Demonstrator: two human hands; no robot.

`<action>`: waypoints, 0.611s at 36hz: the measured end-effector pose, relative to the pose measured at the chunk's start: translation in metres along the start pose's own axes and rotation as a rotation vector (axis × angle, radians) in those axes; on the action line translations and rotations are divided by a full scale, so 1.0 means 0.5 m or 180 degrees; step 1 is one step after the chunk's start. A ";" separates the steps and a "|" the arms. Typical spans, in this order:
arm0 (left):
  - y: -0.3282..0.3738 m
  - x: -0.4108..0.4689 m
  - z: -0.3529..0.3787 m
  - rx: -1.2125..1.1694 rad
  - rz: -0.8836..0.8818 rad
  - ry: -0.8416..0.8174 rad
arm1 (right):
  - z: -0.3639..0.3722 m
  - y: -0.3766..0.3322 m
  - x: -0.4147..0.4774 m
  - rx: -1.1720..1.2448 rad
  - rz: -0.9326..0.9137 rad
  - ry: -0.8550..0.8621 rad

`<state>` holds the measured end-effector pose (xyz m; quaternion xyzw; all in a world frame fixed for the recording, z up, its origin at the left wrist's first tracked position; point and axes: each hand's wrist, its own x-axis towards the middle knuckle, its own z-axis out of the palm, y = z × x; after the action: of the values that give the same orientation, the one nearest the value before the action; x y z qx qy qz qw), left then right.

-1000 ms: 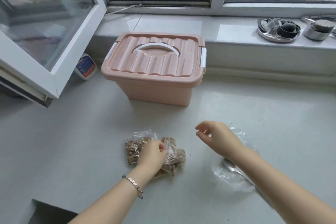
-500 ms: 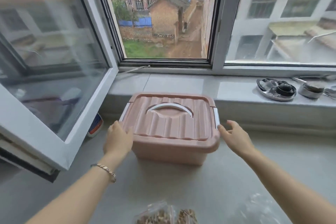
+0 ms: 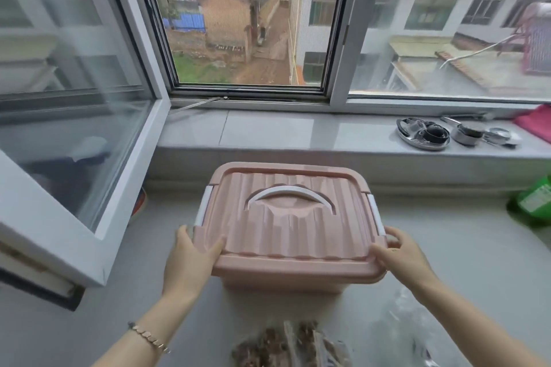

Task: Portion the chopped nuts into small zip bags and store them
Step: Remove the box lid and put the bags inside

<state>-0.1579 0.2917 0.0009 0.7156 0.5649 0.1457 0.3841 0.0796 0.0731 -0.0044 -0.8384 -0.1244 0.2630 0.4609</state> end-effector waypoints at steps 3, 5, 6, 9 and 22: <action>-0.008 -0.051 0.012 0.0115 0.0053 -0.0054 | -0.024 0.025 -0.009 -0.0108 0.0060 0.0115; -0.013 -0.065 0.016 0.0245 0.0063 -0.0046 | -0.034 0.035 -0.001 -0.0244 0.0094 0.0267; -0.015 -0.062 0.017 0.0318 0.0061 -0.0014 | -0.036 0.038 0.005 -0.0327 0.0081 0.0326; -0.012 -0.038 0.019 0.0525 -0.0013 0.0081 | -0.034 0.036 0.018 -0.0621 -0.0012 0.0333; -0.008 0.008 0.046 0.0771 0.0048 0.0501 | -0.082 0.071 0.032 -0.1276 -0.0395 0.0702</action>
<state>-0.1447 0.2868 -0.0181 0.7474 0.6013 0.1350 0.2483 0.1144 0.0323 -0.0214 -0.9276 -0.1743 0.1111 0.3113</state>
